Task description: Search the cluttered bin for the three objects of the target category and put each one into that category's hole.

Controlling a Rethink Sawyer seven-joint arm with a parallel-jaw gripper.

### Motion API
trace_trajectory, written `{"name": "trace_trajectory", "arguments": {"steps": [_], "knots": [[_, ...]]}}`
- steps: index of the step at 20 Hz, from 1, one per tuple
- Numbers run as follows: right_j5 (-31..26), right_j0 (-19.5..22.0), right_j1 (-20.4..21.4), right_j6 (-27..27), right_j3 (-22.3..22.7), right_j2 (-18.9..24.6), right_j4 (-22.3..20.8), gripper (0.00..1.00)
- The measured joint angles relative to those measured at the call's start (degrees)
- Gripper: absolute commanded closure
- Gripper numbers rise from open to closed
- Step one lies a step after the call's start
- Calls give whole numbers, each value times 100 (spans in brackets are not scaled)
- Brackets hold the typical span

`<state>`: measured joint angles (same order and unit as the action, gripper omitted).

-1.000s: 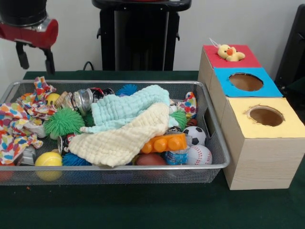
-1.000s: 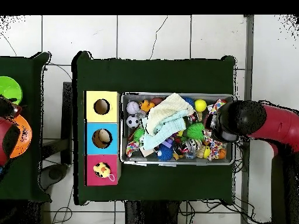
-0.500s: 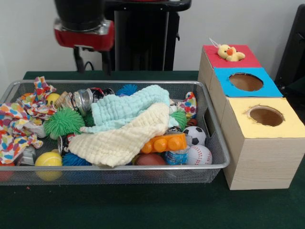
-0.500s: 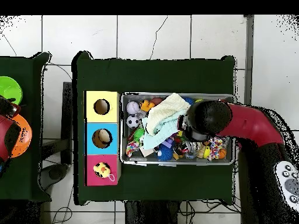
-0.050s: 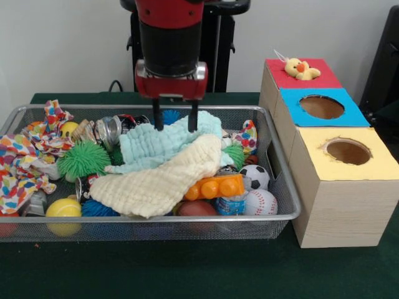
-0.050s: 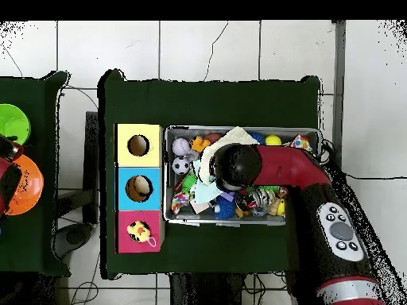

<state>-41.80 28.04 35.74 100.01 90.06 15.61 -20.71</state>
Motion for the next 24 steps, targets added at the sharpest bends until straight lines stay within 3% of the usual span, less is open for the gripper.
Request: {"name": "trace_trajectory", "arguments": {"steps": [7,15,16,24], "knots": [[979,-372,-588,0,-17,-527,-266,0],[1046,-432,-977,-1,-324,-882,-199,0],[1044,-432,-1001,-1,-366,-918,-182,100],[895,-421,-1093,-1,-571,-1020,9,100]]}}
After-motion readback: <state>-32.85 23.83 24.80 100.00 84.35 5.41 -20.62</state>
